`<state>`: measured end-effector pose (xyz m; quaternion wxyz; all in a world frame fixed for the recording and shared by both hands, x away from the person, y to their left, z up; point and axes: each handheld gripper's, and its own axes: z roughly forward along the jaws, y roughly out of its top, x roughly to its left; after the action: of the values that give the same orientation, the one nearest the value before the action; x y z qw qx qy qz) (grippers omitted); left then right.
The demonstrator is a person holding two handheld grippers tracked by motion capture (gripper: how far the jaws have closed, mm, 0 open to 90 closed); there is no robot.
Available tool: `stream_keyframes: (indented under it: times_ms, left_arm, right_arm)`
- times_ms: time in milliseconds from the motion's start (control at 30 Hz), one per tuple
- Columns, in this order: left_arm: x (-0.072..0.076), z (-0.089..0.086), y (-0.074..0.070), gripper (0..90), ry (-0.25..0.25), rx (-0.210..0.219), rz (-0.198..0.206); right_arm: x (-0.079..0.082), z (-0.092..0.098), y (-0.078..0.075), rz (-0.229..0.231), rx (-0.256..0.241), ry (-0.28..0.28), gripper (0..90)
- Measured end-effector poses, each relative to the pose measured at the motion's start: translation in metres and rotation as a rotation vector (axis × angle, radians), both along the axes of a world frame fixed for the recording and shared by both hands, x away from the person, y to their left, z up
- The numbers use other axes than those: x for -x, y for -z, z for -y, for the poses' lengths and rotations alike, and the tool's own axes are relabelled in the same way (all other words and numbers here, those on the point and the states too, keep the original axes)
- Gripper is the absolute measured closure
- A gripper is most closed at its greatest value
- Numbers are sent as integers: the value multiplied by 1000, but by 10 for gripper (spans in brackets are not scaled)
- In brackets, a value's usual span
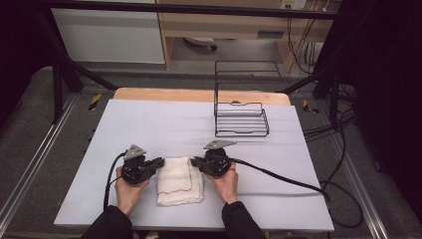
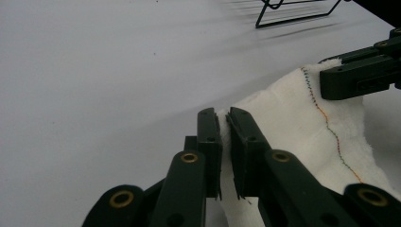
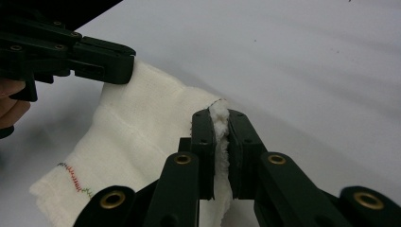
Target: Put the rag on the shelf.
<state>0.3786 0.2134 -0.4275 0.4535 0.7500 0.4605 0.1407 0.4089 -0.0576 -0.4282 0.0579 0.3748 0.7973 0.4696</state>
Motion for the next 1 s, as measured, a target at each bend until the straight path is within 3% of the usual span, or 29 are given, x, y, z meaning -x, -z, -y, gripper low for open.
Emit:
stream_keyframes:
  times_ms: [933, 1000]
  left_arm:
    - [22, 1, -35, 829, 15, 58, 153]
    - [23, 2, -37, 828, 12, 64, 170]
  right_arm:
    - [19, 14, -33, 127, -84, 3, 830]
    - [21, 16, -36, 155, -96, 4, 830]
